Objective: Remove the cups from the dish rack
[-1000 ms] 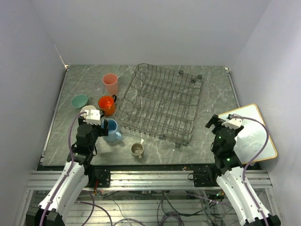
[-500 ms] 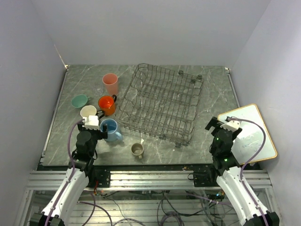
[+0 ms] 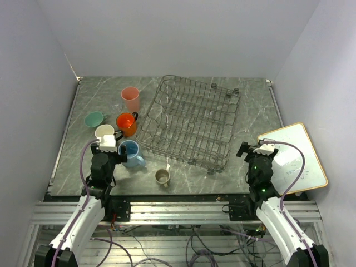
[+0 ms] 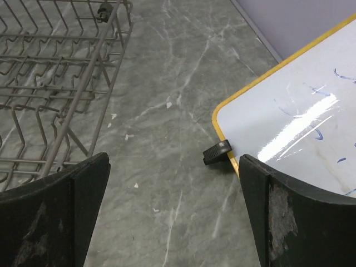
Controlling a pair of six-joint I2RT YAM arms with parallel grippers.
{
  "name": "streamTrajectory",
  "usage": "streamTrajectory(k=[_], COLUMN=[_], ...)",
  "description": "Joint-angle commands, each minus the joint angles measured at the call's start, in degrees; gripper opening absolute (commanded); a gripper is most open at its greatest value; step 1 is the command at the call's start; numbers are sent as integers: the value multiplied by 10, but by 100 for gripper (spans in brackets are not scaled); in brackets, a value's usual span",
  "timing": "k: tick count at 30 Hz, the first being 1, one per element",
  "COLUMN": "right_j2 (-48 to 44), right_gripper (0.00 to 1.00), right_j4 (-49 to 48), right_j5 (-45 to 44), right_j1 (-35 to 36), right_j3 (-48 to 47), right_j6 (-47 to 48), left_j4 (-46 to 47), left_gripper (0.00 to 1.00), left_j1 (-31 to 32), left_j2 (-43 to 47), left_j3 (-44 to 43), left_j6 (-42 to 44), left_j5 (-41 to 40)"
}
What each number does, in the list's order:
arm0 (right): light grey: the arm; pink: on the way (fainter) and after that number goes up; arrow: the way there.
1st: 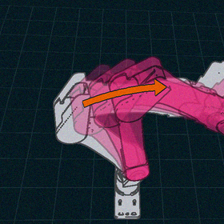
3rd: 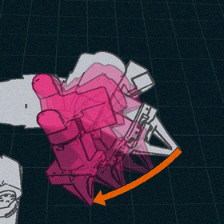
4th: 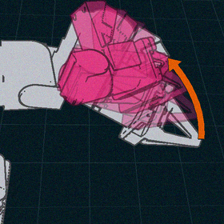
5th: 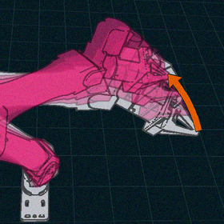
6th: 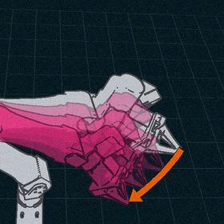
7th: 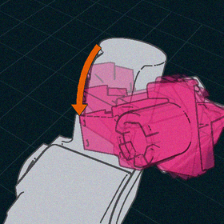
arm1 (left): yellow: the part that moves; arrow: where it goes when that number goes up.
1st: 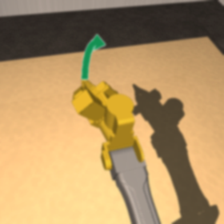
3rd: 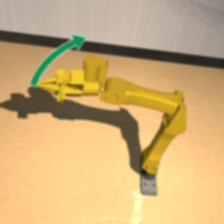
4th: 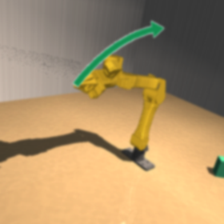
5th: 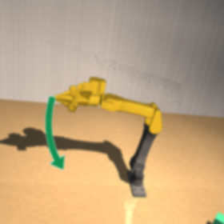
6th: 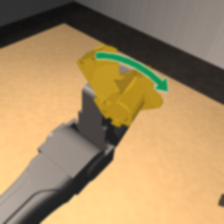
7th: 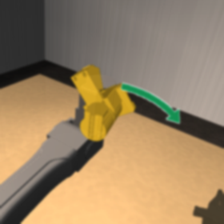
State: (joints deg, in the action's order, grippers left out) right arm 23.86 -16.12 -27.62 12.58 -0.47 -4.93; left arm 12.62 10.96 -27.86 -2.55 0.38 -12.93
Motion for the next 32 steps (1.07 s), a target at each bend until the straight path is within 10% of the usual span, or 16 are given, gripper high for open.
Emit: streamTrajectory(k=[1, 32], right_j2=[39, 35], right_gripper=[100, 100], right_j4=[-68, -66], right_j5=[-6, 25], right_j1=[-2, -2], right_j3=[46, 46], right_j6=[0, 17], left_j4=[25, 22], left_gripper=[97, 97], left_j1=[-7, -7], left_j2=[-4, -5], left_j3=[-9, -10], left_j6=[-11, -12], left_j5=[-24, -29])
